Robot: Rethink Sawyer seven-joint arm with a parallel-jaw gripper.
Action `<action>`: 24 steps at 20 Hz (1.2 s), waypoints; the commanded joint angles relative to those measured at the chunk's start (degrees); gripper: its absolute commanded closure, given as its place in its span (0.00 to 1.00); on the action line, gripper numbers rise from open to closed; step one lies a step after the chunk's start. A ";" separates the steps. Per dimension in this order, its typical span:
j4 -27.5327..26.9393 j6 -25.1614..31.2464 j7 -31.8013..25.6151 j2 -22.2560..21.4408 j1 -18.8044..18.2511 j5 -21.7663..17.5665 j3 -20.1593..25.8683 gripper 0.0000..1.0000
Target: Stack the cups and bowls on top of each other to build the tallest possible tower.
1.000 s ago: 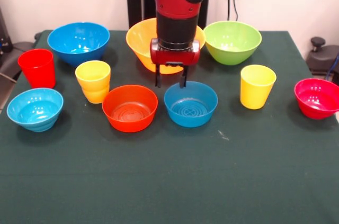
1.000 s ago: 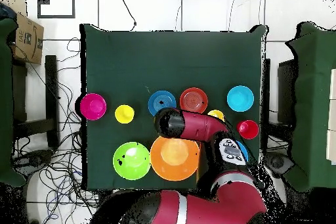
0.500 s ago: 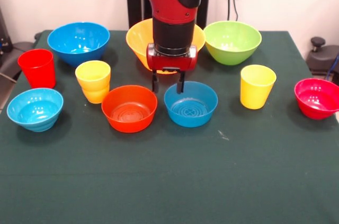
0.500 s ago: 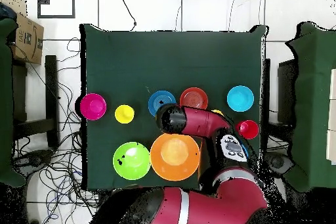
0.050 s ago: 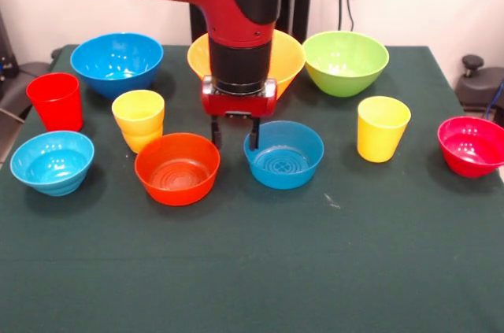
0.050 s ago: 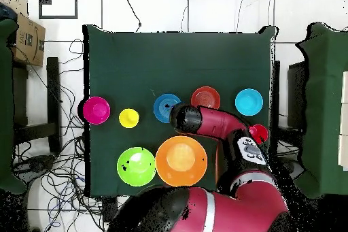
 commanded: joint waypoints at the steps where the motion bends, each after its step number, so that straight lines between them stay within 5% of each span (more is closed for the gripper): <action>1: -4.87 6.92 -4.59 0.80 -1.58 -4.52 6.21 0.00; 24: 2.41 10.82 4.21 -9.71 2.79 0.54 6.85 0.00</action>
